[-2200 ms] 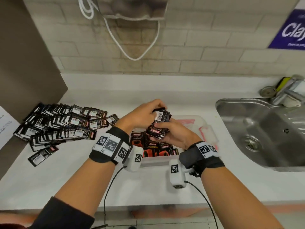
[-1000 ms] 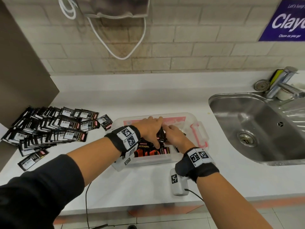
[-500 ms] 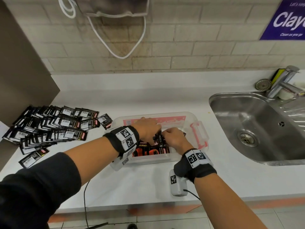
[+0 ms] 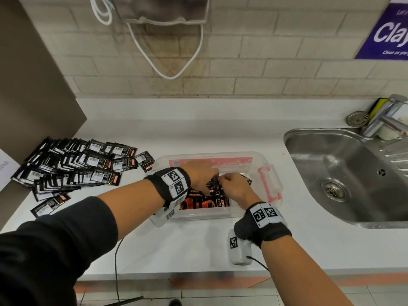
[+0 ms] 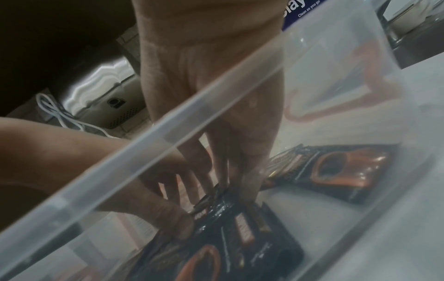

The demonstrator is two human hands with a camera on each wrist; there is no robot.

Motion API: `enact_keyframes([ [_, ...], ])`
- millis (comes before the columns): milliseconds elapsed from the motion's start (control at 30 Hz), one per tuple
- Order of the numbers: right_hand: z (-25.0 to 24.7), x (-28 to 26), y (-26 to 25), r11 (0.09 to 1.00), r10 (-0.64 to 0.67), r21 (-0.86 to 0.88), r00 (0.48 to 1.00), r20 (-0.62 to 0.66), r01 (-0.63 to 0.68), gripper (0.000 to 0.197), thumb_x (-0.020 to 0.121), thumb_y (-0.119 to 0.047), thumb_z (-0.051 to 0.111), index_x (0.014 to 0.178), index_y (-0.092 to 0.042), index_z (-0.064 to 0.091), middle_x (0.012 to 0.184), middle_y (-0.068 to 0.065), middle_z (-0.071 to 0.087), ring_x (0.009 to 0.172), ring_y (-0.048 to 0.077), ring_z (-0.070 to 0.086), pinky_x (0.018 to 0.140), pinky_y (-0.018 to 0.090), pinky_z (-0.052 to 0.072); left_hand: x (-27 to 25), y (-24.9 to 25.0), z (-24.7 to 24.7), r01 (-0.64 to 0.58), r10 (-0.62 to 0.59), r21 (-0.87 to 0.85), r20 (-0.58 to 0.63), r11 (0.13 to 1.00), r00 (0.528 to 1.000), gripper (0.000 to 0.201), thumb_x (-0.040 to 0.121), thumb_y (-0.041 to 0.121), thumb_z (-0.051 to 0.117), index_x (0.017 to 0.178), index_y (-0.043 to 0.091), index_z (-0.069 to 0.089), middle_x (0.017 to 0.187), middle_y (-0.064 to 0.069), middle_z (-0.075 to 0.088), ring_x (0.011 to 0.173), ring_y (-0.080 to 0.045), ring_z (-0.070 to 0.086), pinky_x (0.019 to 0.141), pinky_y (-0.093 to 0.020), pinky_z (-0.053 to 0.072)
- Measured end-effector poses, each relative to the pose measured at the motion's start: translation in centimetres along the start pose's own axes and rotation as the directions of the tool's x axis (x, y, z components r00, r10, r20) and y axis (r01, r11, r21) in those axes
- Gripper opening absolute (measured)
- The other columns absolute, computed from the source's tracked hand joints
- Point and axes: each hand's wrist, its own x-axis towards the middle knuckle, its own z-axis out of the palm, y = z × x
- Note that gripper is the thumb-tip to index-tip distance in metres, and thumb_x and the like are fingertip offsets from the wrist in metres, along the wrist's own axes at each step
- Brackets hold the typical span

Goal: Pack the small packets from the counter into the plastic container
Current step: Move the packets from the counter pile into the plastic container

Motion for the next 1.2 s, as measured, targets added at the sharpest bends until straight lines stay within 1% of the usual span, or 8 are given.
enact_keyframes([
  [133, 0.0, 0.0, 0.0, 1.000, 0.013, 0.015, 0.999, -0.036, -0.012, 0.023, 0.097, -0.017, 0.050, 0.116, -0.013, 0.062, 0.100, 0.002, 0.064, 0.090, 0.020, 0.062, 0.080, 0.033, 0.051, -0.1, -0.3, -0.2, -0.009, 0.005, -0.051, -0.062, 0.999, 0.998, 0.067, 0.082, 0.047, 0.075, 0.134, 0.018, 0.045, 0.123, -0.004, 0.051, 0.093, -0.019, 0.046, 0.073, -0.035, 0.043],
  [267, -0.1, -0.1, -0.2, 1.000, -0.015, 0.014, 0.998, -0.055, 0.016, 0.022, 0.096, -0.012, 0.051, 0.115, -0.015, 0.060, 0.091, -0.001, 0.064, 0.073, 0.010, 0.058, 0.061, 0.022, 0.047, -0.5, -0.4, -0.4, -0.031, 0.029, -0.060, -0.029, 0.998, 0.999, 0.043, 0.090, 0.026, 0.069, 0.129, 0.017, 0.052, 0.121, -0.004, 0.057, 0.098, -0.022, 0.056, 0.076, -0.036, 0.047],
  [400, 0.0, -0.2, -0.1, 0.999, -0.037, -0.018, 0.998, -0.042, 0.037, 0.024, 0.095, -0.012, 0.055, 0.118, -0.012, 0.062, 0.110, 0.004, 0.065, 0.094, 0.018, 0.061, 0.079, 0.025, 0.046, -1.0, -0.4, -0.8, -0.071, 0.071, -0.103, -0.005, 0.992, 0.997, 0.035, 0.094, 0.016, 0.061, 0.128, 0.016, 0.054, 0.118, -0.006, 0.062, 0.095, -0.022, 0.056, 0.077, -0.035, 0.047],
  [533, -0.2, 0.0, 0.1, 0.998, -0.068, -0.003, 0.991, -0.117, 0.068, 0.021, 0.095, -0.013, 0.054, 0.113, -0.017, 0.063, 0.105, -0.002, 0.062, 0.081, -0.001, 0.055, 0.056, 0.009, 0.036, -2.7, -1.4, -2.5, -0.082, 0.059, -0.240, -0.100, 0.967, 0.993, 0.038, 0.093, 0.024, 0.066, 0.129, 0.016, 0.055, 0.096, 0.004, 0.057, 0.092, -0.019, 0.055, 0.079, -0.033, 0.045],
  [667, -0.3, -0.2, -0.7, 0.995, -0.100, 0.011, 0.984, -0.150, 0.103, 0.019, 0.095, -0.009, 0.056, 0.110, -0.016, 0.066, 0.111, 0.002, 0.066, 0.098, 0.016, 0.060, 0.076, 0.022, 0.045, -6.5, -4.5, -3.8, -0.102, -0.029, -0.458, -0.270, 0.883, 0.962, 0.029, 0.093, 0.024, 0.065, 0.122, 0.022, 0.060, 0.100, 0.004, 0.062, 0.087, -0.014, 0.058, 0.073, -0.025, 0.044],
  [767, -0.1, -0.8, -2.5, 0.985, -0.166, 0.016, 0.958, -0.235, 0.174, 0.016, 0.094, -0.010, 0.057, 0.102, -0.020, 0.067, 0.107, 0.002, 0.068, 0.095, 0.022, 0.063, 0.086, 0.037, 0.052, -10.3, -7.3, -3.0, -0.116, -0.157, -0.605, -0.379, 0.787, 0.912, 0.020, 0.092, 0.024, 0.068, 0.111, 0.028, 0.063, 0.093, 0.008, 0.065, 0.075, 0.002, 0.057, 0.066, -0.015, 0.040],
  [967, 3.7, -3.2, -10.3, 0.892, -0.417, 0.071, 0.874, -0.248, 0.446, 0.020, 0.093, -0.009, 0.055, 0.093, -0.025, 0.068, 0.092, -0.010, 0.065, 0.069, 0.006, 0.055, 0.065, 0.023, 0.043, -18.2, -13.9, 1.8, -0.004, -0.502, -0.810, -0.367, 0.586, 0.783, 0.007, 0.090, 0.024, 0.071, 0.096, 0.027, 0.071, 0.084, 0.001, 0.071, 0.071, -0.007, 0.064, 0.070, -0.025, 0.049],
  [1200, 13.0, -5.2, -16.5, 0.850, -0.525, 0.116, 0.841, 0.132, 0.513, 0.020, 0.092, -0.010, 0.061, 0.109, -0.020, 0.060, 0.092, -0.002, 0.061, 0.063, 0.000, 0.054, 0.057, 0.012, 0.044, -22.9, -21.8, 8.2, 0.257, -0.799, -0.884, -0.186, 0.390, 0.571, 0.007, 0.087, 0.021, 0.072, 0.092, 0.026, 0.070, 0.087, 0.004, 0.067, 0.087, -0.015, 0.064, 0.071, -0.024, 0.047],
])
